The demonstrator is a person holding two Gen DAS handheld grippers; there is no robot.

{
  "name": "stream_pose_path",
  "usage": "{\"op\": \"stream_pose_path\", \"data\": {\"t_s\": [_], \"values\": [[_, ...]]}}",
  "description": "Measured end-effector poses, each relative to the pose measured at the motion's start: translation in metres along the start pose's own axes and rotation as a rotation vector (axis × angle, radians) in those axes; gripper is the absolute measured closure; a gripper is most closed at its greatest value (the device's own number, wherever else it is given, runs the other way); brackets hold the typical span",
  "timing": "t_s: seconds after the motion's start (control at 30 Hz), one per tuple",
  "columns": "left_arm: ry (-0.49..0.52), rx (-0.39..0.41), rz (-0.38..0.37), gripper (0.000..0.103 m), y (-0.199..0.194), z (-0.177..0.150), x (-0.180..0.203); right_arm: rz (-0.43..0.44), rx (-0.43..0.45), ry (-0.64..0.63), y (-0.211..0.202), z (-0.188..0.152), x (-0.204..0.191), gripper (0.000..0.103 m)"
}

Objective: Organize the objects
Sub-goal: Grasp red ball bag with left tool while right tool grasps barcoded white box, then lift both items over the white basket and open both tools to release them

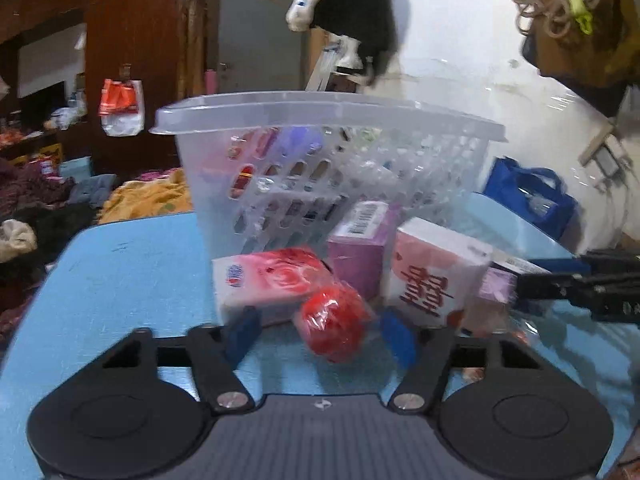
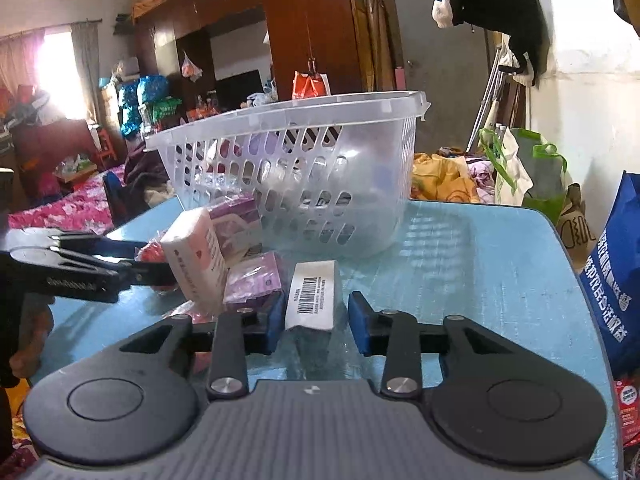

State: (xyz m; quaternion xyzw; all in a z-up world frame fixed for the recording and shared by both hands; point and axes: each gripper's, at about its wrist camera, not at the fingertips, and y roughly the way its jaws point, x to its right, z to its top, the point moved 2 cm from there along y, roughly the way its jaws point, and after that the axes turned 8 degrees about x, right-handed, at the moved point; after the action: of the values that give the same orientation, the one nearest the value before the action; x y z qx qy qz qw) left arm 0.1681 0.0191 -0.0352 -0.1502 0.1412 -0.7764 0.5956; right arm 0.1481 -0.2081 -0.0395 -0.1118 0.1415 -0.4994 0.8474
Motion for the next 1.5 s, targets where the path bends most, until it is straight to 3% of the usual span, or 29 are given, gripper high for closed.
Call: {"op": "stream_pose_path", "data": {"t_s": [0.07, 0.2, 0.7, 1.0, 1.27, 1.4, 1.5], "values": [[-0.021, 0.007, -0.018, 0.054, -0.001, -0.001, -0.003, 0.005, 0.008, 0.008, -0.001, 0.000, 0.001, 0.065], [-0.048, 0.052, -0.020, 0.057, -0.008, -0.001, -0.006, 0.004, 0.025, 0.010, -0.003, 0.001, 0.002, 0.065], [-0.063, 0.121, 0.023, 0.057, -0.021, -0.001, -0.012, -0.009, 0.109, 0.028, -0.014, 0.001, 0.004, 0.066], [-0.070, 0.166, 0.010, 0.057, -0.029, 0.000, -0.015, -0.006, 0.163, 0.032, -0.021, 0.001, 0.003, 0.066], [-0.089, 0.191, 0.003, 0.057, -0.033, 0.000, -0.019, 0.032, 0.241, 0.071, -0.031, 0.003, 0.010, 0.065], [-0.095, 0.225, -0.001, 0.057, -0.038, 0.001, -0.019, 0.092, 0.232, 0.129, -0.031, 0.010, 0.021, 0.065], [-0.116, 0.255, 0.008, 0.057, -0.043, 0.003, -0.022, 0.070, 0.253, 0.143, -0.036, 0.020, 0.031, 0.065]]}}
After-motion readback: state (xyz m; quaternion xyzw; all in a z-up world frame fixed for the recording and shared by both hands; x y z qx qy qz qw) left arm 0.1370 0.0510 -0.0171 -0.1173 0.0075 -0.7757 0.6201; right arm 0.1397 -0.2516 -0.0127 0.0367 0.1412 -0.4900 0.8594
